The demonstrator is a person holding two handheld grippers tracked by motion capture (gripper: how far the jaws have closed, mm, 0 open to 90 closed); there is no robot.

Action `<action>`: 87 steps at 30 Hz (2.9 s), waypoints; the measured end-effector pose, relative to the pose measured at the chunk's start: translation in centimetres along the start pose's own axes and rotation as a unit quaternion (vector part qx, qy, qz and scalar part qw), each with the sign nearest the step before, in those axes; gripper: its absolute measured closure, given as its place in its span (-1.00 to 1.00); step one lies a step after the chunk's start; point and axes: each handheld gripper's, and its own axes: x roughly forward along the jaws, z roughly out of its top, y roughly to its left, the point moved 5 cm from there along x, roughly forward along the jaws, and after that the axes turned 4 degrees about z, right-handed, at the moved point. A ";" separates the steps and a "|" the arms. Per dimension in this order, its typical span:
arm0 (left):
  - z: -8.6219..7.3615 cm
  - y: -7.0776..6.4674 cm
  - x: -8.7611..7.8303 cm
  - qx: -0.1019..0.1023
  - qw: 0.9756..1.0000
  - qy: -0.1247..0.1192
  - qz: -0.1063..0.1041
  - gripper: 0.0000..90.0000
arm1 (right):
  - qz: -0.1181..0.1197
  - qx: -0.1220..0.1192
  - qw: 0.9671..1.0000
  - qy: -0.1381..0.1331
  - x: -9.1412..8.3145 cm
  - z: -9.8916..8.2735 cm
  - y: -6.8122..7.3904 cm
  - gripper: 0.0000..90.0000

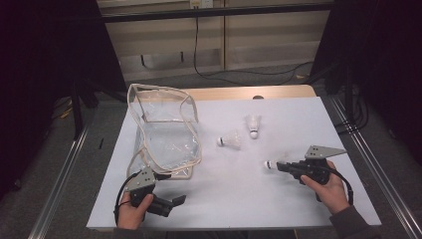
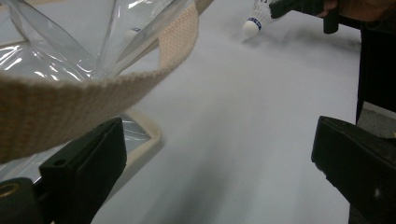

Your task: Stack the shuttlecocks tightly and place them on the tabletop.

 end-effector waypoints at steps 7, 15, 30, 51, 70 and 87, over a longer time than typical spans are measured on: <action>0.0 0.0 0.0 0.000 1.000 -0.001 -0.001 -0.93 | -0.007 -0.005 1.000 0.010 0.9 -0.1 -0.2 0.97; 0.0 -0.1 0.1 -0.002 1.000 0.000 0.000 -0.93 | -0.005 -0.005 1.000 0.028 0.8 -0.6 -0.2 0.89; 0.0 -0.1 0.0 0.000 1.000 0.000 -0.001 -0.93 | -0.007 0.004 0.999 0.032 -0.7 -1.3 -0.5 0.75; 0.1 -0.2 0.0 0.003 1.000 -0.005 -0.004 -0.93 | 0.002 0.028 1.000 -0.003 -0.3 -0.2 -0.3 1.00; 0.1 -0.1 -0.2 0.004 1.000 -0.014 -0.003 -0.92 | -0.001 0.023 0.999 -0.026 1.3 1.5 0.0 1.00; 0.1 -0.1 -0.1 0.004 1.000 -0.016 -0.003 -0.92 | -0.005 0.025 0.999 -0.036 1.7 2.5 -0.4 1.00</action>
